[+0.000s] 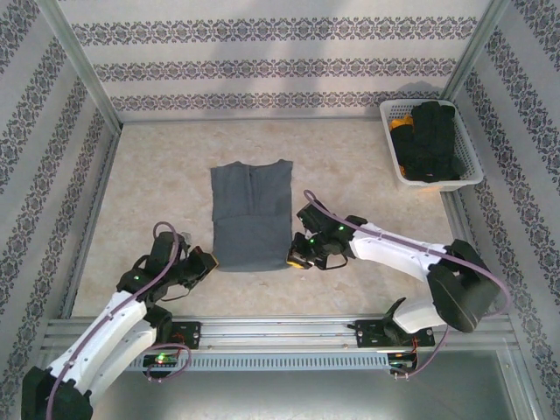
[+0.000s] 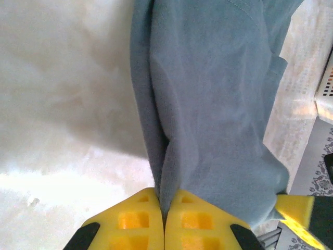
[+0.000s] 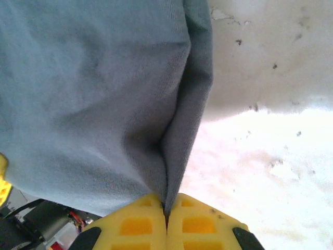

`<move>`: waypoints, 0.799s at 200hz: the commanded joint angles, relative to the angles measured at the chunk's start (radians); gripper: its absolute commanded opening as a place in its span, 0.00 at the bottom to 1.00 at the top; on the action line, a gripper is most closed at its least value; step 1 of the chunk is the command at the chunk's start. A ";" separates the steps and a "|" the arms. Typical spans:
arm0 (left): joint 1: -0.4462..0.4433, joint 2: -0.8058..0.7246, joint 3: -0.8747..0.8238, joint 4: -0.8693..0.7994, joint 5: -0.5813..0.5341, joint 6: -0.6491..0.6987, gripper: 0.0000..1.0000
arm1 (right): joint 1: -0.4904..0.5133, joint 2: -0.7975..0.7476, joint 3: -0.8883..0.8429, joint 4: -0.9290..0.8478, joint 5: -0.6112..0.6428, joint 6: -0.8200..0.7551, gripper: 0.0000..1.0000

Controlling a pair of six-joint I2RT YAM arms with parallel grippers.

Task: Fold and stack the t-shirts

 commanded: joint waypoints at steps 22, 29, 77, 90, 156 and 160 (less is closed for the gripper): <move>-0.005 -0.002 0.212 -0.142 -0.173 0.049 0.00 | -0.015 -0.020 0.156 -0.175 0.136 0.073 0.00; -0.006 0.026 0.236 -0.113 -0.193 0.054 0.00 | -0.020 -0.012 0.185 -0.179 0.151 0.074 0.00; -0.002 0.276 0.416 0.034 -0.328 0.088 0.00 | -0.094 0.074 0.379 -0.159 0.207 0.072 0.00; 0.015 0.353 0.455 0.098 -0.318 0.105 0.00 | -0.128 0.121 0.431 -0.129 0.196 0.079 0.00; 0.168 0.773 0.685 0.337 -0.238 0.161 0.00 | -0.257 0.440 0.714 0.015 0.146 0.087 0.00; 0.177 0.804 0.690 0.360 -0.230 0.164 0.00 | -0.263 0.462 0.730 0.027 0.145 0.082 0.00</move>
